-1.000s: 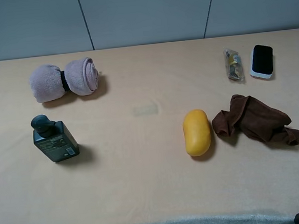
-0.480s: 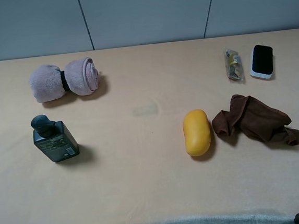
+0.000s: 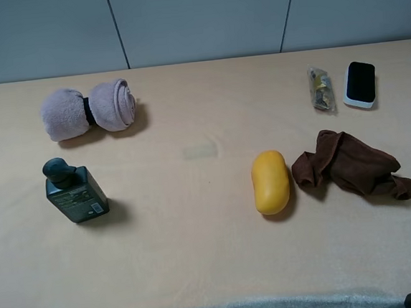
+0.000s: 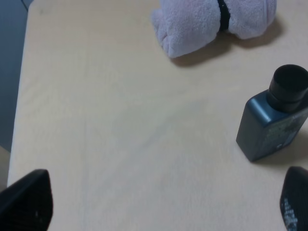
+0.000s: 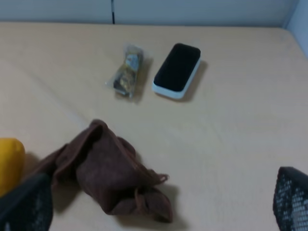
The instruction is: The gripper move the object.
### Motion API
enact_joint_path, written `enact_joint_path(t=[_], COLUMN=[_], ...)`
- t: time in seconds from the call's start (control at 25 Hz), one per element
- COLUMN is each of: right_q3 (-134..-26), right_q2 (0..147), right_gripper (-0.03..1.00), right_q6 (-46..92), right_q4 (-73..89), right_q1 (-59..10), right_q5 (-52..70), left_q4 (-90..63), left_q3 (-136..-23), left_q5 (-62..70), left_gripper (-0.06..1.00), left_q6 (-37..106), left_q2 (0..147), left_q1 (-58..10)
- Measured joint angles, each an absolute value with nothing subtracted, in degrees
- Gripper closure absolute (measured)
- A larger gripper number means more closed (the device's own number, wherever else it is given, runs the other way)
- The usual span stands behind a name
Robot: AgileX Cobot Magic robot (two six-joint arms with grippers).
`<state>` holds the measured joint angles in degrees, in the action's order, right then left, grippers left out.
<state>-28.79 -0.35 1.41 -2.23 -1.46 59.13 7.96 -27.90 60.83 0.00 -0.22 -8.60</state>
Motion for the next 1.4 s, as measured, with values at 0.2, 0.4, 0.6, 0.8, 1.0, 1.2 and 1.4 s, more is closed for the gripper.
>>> enact_joint_path(t=[0.2,0.4,0.6,0.8,1.0,1.2,1.4], right_q3=[-28.2,-28.2,-28.2,-28.2,-28.2,-28.2,-28.2], right_q2=[-0.4,-0.4,-0.4,-0.4,-0.4,-0.4,-0.4], right_gripper=[0.28,0.28,0.28,0.28,0.28,0.28,0.28], right_q6=[1.4,1.4,1.4,1.4,1.4,1.4,1.4], right_q4=[-2.6,-2.6,-2.6,-2.6,-2.6,-2.6,-2.6], right_q1=[-1.5,-1.5,-1.5,-1.5,-1.5,-1.5,-1.5], right_q5=[58.9,58.9,58.9,58.9,58.9,58.9,58.9], left_q4=[8.0,8.0,8.0,8.0,8.0,8.0,8.0], left_q3=[-27.9,-27.9,-27.9,-27.9,-27.9,-27.9,-27.9], left_q5=[60.8,60.8,60.8,60.8,60.8,60.8,60.8], left_gripper=[0.01,0.01,0.01,0.01,0.01,0.01,0.01], left_q6=[0.0,0.0,0.0,0.0,0.0,-0.3,-0.3], left_q2=[-0.2,-0.2,-0.2,-0.2,-0.2,-0.2,-0.2], left_q1=[-8.6,-8.6,-8.6,-8.6,-8.6,-8.6,-8.6])
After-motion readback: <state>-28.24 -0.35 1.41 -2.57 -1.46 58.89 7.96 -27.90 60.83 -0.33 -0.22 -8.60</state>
